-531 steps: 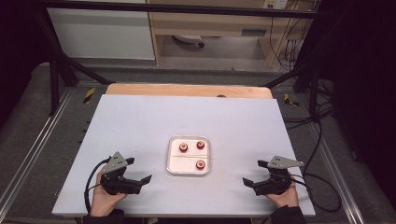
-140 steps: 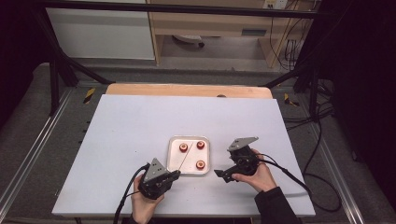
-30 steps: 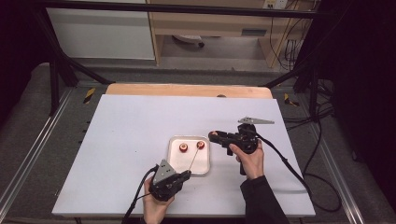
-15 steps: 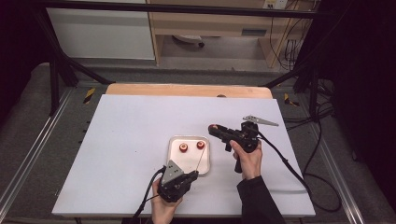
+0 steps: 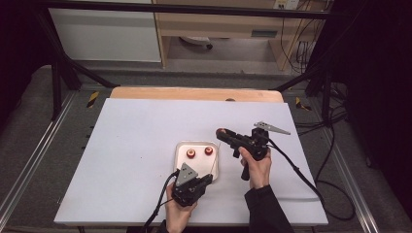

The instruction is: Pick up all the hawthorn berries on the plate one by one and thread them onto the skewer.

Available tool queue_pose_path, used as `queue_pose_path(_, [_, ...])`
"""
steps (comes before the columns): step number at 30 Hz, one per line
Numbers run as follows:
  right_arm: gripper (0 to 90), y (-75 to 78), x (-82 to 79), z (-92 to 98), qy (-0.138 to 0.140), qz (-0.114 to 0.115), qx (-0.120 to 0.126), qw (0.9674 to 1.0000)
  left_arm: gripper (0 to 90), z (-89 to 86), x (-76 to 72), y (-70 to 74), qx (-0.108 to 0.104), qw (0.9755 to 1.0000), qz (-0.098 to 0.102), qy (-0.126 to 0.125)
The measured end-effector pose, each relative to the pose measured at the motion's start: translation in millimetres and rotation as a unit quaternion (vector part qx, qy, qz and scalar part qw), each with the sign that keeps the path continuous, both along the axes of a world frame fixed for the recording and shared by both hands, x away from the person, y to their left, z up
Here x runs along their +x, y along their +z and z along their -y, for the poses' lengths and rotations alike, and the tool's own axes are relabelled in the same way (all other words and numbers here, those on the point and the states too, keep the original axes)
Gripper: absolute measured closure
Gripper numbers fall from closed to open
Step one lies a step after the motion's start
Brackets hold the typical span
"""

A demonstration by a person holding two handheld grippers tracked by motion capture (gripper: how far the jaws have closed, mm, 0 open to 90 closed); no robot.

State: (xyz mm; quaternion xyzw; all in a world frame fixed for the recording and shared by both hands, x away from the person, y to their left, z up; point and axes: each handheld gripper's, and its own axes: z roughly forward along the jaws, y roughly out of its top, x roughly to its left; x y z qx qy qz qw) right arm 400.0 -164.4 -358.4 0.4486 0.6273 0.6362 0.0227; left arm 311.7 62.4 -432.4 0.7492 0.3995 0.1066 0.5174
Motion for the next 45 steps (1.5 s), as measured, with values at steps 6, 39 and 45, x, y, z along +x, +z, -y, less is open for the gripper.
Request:
queue_pose_path(6, [60.8,-1.6,-1.0,-0.6,0.004,0.009,-0.006,0.9999,88.5,0.5,2.2,-0.7,-0.006,0.9999,-0.008,0.002])
queue_pose_path(39, [60.8,-3.7,-2.1,-3.0,0.012,0.016,-0.002,0.9998,88.5,-1.9,3.3,-0.6,-0.014,0.9998,-0.009,0.013])
queue_pose_path(45, [60.8,-5.0,-1.0,-4.4,0.018,0.006,0.0,0.9998,88.5,-0.9,5.3,1.5,-0.017,0.9997,-0.014,0.014])
